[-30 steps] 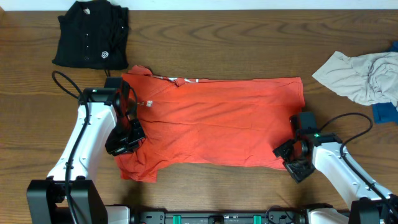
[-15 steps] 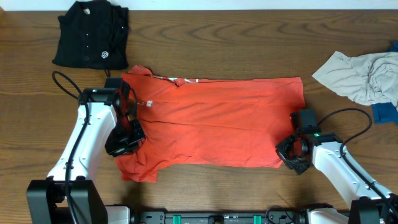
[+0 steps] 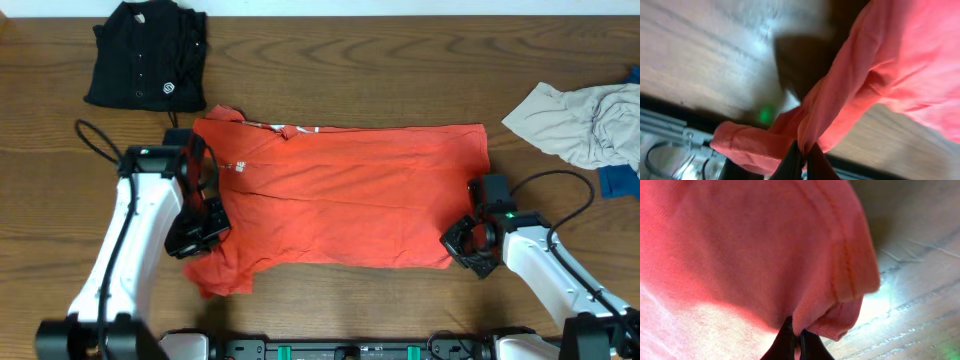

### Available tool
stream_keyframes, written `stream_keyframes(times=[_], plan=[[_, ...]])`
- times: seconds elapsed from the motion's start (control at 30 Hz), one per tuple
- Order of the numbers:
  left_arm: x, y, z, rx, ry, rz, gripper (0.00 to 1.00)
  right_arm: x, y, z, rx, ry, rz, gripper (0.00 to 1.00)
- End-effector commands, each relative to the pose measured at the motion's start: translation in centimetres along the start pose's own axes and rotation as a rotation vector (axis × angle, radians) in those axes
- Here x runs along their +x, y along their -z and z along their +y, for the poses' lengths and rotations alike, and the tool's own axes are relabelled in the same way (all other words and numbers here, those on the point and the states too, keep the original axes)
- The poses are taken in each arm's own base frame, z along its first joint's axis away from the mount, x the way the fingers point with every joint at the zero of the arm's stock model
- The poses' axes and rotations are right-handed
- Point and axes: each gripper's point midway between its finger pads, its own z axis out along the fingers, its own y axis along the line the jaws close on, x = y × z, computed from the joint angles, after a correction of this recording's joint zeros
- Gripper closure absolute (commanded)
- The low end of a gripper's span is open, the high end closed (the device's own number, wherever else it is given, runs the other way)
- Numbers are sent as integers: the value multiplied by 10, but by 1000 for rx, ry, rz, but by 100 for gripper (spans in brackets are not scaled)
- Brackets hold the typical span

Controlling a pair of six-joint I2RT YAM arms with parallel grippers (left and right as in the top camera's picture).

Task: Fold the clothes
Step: 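Lift both bottom corners and fold the hem up toward the collar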

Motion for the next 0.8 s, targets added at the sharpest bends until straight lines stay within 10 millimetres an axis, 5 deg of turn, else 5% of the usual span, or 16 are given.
stream_keyframes(times=[0.0, 0.77], plan=[[-11, 27, -7, 61, 5, -123, 94, 7, -8, -3, 15, 65, 47, 99], [-107, 73, -49, 247, 21, -567, 94, -53, 28, 83, -252, 154, -192, 99]])
